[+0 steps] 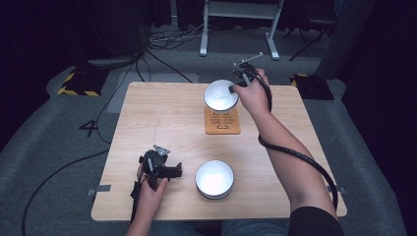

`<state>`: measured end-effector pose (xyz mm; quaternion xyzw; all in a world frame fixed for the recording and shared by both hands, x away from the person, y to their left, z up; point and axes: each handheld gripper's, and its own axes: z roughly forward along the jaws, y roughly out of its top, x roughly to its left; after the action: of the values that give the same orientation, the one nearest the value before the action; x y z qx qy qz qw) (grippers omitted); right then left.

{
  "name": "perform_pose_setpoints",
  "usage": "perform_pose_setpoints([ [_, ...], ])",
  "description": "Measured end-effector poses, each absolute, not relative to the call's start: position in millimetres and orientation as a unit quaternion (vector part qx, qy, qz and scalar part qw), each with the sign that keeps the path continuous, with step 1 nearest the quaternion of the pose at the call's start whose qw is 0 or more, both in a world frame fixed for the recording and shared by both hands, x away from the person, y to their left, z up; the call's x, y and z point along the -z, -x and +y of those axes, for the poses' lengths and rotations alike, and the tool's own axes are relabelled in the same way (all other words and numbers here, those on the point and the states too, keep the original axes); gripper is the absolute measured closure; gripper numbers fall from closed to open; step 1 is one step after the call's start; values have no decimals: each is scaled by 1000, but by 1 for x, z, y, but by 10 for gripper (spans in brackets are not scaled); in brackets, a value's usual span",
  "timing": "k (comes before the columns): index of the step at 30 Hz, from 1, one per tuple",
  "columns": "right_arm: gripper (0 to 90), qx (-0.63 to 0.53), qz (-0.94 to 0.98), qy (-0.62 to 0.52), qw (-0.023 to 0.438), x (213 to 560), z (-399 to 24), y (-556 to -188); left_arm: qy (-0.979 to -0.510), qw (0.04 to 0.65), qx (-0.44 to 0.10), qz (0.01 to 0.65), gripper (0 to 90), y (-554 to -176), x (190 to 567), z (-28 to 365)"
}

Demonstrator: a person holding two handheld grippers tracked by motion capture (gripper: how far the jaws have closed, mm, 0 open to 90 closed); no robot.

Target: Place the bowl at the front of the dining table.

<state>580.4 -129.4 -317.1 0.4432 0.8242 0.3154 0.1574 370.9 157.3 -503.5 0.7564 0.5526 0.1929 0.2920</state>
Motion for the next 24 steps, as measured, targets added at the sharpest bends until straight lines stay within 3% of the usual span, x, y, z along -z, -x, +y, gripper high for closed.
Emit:
perform_pose_setpoints([
  [12,821,-310,808,-471,169,330,-134,-605,-755,292,-196,553,1,-373,503,157],
  [24,821,-308,797,-499,146,358,-139,-619,-753,291,-195,557,1,-377,503,155],
])
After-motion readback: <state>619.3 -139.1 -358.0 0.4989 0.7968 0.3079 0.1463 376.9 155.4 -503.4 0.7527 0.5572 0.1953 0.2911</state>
